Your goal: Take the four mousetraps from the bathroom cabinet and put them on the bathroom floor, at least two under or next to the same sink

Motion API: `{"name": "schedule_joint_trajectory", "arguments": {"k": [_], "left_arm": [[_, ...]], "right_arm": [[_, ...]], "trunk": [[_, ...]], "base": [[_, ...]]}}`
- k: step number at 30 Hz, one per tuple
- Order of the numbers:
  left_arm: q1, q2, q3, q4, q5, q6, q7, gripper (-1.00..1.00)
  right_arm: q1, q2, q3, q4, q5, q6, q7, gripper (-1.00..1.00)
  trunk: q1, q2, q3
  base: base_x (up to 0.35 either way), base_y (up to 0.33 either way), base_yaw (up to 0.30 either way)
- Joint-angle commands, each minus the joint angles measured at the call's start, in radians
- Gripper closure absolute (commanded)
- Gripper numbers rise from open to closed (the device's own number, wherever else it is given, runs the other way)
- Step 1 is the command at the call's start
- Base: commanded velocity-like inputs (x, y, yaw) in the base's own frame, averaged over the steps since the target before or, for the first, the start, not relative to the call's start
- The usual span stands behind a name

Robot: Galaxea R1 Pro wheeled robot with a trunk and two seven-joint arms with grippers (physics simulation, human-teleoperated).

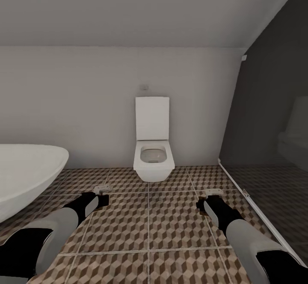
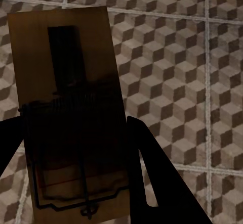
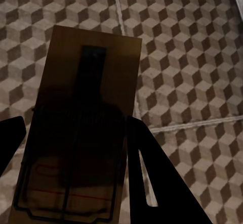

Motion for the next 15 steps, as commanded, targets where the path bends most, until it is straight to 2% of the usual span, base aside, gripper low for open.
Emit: {"name": "schedule_joint_trajectory", "arguments": {"k": [1,15], "left_arm": [[0.0,0.0,-0.006,-0.002,0.009,0.006,0.002,1.0],[0.0,0.0,-0.006,-0.002,0.009,0.006,0.002,1.0]], "right_arm": [[0.0,-0.001,0.009,-0.002,-0.007,0.006,-0.008,1.0],[0.0,-0.003,0.006,-0.002,-0.012,0.004,-0.012,1.0]], "trunk": [[0.0,0.0,-0.001],[0.0,0.0,-0.005]], "base": [[0.0,0.0,0.0],[0.0,0.0,0.018]]}}
